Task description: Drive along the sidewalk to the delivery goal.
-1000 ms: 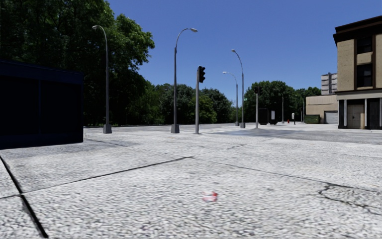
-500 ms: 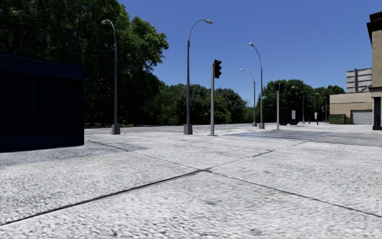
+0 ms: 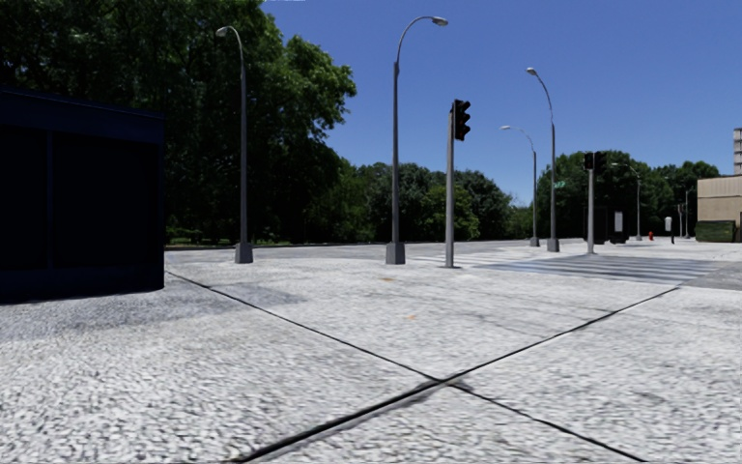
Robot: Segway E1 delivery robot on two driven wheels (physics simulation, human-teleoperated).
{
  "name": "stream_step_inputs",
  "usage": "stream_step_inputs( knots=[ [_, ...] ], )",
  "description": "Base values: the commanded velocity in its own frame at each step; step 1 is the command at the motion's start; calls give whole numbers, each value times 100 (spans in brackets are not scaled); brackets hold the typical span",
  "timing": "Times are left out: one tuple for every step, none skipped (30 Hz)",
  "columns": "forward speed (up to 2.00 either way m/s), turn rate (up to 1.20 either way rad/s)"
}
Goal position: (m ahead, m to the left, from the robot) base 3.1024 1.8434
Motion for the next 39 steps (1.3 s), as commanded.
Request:
stream_step_inputs(
  knots=[
    [200, 44],
    [200, 44],
    [200, 44],
    [200, 44],
    [200, 44],
    [200, 44],
    [200, 44],
    [200, 44],
    [200, 44],
    [200, 44],
    [193, 44],
    [153, 44],
    [153, 44],
    [130, 44],
    [117, 44],
    [109, 44],
    [109, 44],
    [105, 44],
    [104, 44],
    [104, 45],
    [104, 45],
    [104, 47],
    [104, 47],
    [104, 47],
    [104, 48],
    [104, 48],
    [104, 48],
    [104, 48],
    [104, 48],
    [104, 48],
    [104, 53],
    [104, 53],
    [104, 54],
    [105, 54],
    [105, 54],
    [105, 54],
    [105, 56],
    [105, 57],
    [105, 57]
  ],
)
